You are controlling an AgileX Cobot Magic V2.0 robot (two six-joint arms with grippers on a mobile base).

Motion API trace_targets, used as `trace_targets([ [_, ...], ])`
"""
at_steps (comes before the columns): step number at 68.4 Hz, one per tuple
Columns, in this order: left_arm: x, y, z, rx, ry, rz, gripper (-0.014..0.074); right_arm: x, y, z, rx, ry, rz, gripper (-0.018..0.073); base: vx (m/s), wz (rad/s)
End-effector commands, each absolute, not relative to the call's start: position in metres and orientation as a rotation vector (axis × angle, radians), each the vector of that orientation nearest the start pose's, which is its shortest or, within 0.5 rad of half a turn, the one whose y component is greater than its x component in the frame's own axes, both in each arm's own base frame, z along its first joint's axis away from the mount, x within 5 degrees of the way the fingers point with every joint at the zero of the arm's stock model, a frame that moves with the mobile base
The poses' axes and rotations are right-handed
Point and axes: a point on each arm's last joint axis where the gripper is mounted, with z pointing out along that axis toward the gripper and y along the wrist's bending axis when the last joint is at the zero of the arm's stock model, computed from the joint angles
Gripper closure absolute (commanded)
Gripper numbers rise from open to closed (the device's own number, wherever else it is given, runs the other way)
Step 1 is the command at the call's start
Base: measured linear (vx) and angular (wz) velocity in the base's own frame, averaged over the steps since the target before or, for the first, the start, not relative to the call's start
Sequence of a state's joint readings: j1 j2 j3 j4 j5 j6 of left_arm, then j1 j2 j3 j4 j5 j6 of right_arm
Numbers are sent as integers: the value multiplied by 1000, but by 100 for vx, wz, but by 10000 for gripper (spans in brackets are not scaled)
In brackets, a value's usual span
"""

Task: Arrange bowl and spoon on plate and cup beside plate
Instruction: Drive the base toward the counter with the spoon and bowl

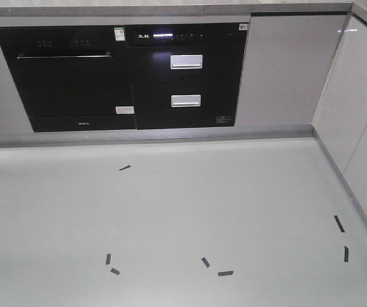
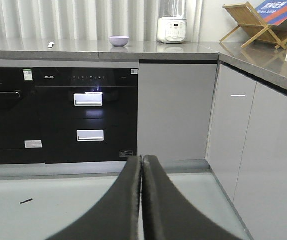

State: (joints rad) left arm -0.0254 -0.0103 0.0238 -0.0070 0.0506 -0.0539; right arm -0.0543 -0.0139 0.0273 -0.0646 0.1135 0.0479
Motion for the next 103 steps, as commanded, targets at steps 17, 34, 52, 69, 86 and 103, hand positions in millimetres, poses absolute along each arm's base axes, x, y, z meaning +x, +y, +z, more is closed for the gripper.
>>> trace_targets([
  [17, 54, -1, 215, -33, 1436, -78, 603, 57, -3, 198, 18, 1545, -70, 565, 7, 1],
  [34, 54, -1, 215, -33, 1436, -78, 603, 57, -3, 198, 18, 1545, -70, 565, 11, 1],
  [52, 54, -1, 215, -33, 1436, -78, 603, 57, -3, 198, 18, 1545, -70, 565, 13, 1],
  [69, 54, -1, 215, -33, 1436, -78, 603, 57, -3, 198, 18, 1545, -70, 565, 13, -1],
  [86, 54, -1, 215, -33, 1436, -78, 603, 57, -3, 198, 18, 1545, -70, 565, 13, 0],
  [103, 54, -1, 215, -33, 1436, -78, 603, 57, -3, 198, 18, 1545, -70, 565, 12, 1],
])
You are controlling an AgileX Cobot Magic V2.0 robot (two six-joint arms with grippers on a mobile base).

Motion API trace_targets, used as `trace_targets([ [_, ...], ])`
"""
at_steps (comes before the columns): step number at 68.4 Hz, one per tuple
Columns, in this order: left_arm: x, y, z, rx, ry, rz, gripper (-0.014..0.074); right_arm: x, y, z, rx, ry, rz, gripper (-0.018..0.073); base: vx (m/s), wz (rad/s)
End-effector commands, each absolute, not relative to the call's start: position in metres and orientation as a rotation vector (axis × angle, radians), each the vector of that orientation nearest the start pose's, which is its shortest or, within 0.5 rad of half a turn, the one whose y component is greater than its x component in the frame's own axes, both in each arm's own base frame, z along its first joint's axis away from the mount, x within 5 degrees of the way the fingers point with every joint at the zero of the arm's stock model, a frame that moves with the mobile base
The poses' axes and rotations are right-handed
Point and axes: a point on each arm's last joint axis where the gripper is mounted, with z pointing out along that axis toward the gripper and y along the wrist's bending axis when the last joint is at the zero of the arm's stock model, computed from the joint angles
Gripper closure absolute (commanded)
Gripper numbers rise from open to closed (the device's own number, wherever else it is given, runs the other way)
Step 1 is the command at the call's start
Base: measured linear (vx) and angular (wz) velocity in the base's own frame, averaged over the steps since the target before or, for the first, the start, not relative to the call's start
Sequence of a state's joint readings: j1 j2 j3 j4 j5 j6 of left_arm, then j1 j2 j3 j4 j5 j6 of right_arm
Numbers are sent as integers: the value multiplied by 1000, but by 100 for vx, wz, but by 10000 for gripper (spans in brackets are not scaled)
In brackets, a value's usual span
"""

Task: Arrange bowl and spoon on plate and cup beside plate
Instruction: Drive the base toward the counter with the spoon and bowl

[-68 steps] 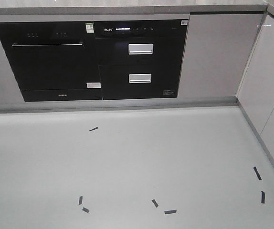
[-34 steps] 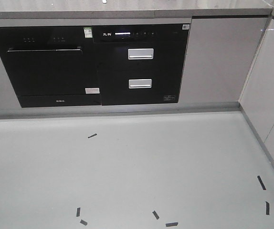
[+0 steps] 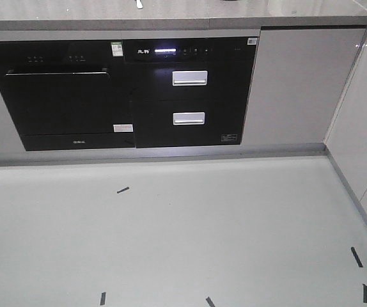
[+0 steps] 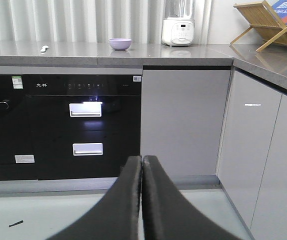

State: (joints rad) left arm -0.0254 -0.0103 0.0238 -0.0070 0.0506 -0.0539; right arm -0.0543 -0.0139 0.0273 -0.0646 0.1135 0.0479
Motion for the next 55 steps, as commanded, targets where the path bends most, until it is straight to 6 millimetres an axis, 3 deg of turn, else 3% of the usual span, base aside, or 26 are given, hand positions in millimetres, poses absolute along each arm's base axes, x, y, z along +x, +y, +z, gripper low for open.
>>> trace_targets([
  [1, 54, -1, 215, -33, 1436, -78, 603, 57, -3, 198, 18, 1545, -70, 565, 11, -2],
  [55, 54, -1, 215, -33, 1436, -78, 603, 57, -3, 198, 18, 1545, -70, 565, 11, -2],
])
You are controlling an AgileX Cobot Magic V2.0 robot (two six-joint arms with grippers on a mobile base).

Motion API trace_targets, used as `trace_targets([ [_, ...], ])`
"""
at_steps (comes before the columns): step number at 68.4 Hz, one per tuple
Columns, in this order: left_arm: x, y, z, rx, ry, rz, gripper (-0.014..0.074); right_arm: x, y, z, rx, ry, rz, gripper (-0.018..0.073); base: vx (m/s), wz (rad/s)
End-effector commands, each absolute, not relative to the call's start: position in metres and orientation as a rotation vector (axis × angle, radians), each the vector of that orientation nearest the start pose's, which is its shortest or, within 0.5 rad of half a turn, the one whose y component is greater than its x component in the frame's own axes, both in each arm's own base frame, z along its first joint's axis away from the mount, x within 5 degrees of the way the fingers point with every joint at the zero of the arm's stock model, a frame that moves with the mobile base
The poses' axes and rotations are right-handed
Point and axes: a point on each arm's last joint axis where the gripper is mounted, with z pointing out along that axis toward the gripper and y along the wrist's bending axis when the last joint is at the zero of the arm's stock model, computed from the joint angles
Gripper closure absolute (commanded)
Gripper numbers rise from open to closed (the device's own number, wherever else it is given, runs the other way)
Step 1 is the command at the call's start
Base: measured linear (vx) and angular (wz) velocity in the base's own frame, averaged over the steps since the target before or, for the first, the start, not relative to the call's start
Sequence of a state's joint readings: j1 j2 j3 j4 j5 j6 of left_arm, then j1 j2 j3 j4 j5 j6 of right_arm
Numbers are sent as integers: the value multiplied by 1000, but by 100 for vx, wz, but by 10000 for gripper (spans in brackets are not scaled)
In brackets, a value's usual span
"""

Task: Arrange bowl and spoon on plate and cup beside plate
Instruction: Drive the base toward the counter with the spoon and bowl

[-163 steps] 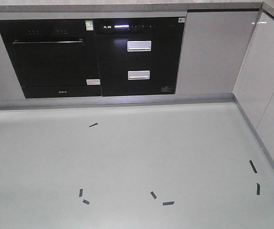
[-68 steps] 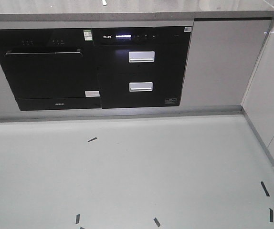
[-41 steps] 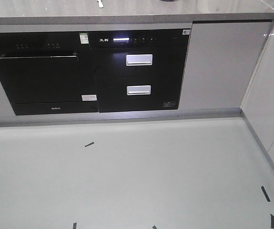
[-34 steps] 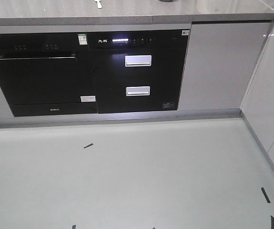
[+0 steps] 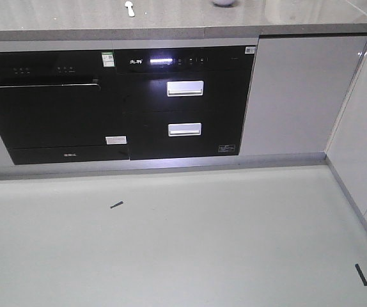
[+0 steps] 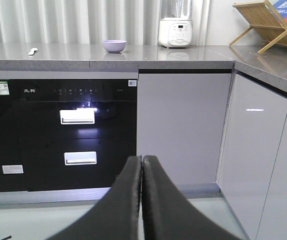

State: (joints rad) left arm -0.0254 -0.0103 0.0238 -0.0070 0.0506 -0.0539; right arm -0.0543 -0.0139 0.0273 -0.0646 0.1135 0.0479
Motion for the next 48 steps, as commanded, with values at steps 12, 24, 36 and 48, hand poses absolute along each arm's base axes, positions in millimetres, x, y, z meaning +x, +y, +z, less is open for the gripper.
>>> trace_targets([
  [12, 54, -1, 215, -33, 1436, -78, 603, 57, -3, 198, 18, 1545, -70, 565, 14, 0],
  [24, 54, -1, 215, -33, 1436, -78, 603, 57, -3, 198, 18, 1545, -70, 565, 15, 0],
  [36, 54, -1, 215, -33, 1436, -78, 603, 57, -3, 198, 18, 1545, -70, 565, 14, -1],
  [48, 54, -1, 215, -33, 1436, -78, 603, 57, -3, 198, 18, 1545, -70, 565, 13, -2],
])
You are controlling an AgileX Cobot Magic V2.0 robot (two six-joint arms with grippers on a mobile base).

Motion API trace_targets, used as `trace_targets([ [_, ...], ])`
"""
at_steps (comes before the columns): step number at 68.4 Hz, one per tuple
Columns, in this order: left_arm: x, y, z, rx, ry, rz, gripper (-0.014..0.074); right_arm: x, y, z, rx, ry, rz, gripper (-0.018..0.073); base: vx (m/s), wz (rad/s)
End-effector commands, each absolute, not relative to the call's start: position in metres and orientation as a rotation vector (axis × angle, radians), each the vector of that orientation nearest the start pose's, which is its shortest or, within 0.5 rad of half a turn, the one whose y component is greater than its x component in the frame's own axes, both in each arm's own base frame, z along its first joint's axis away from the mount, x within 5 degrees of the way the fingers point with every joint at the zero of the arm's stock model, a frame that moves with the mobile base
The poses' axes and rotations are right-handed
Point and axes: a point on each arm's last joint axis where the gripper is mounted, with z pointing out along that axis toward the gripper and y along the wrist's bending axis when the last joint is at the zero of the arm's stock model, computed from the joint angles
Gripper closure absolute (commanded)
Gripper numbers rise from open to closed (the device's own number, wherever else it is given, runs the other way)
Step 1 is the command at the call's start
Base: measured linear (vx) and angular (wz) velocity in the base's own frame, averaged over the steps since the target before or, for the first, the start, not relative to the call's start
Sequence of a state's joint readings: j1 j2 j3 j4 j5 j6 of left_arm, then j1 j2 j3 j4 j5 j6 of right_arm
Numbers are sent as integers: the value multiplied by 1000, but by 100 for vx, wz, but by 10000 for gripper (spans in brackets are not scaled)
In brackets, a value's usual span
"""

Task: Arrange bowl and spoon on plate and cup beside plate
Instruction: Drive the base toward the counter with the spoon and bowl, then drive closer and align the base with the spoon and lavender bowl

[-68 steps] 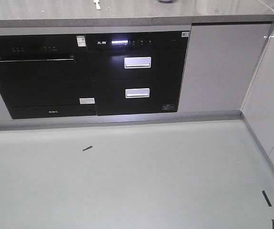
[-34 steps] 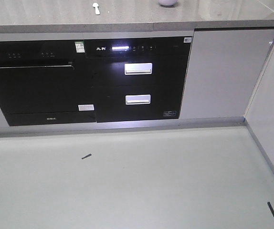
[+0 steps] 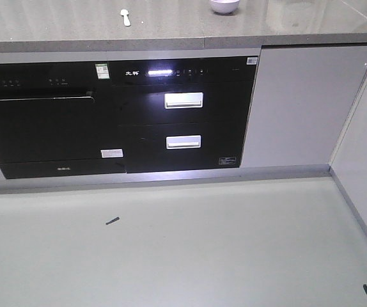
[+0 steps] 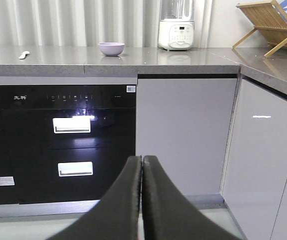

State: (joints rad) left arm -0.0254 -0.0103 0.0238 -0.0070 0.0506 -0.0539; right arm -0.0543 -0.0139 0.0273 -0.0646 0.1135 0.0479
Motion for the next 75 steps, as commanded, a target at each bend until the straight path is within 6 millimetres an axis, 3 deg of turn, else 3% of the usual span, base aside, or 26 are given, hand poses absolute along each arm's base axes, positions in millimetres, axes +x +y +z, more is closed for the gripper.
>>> trace_targets([
  [1, 54, -1, 215, -33, 1436, -78, 603, 57, -3, 198, 18, 1545, -70, 565, 12, -2],
  [75, 54, -1, 215, -33, 1436, -78, 603, 57, -3, 197, 18, 1546, -70, 565, 9, 0],
])
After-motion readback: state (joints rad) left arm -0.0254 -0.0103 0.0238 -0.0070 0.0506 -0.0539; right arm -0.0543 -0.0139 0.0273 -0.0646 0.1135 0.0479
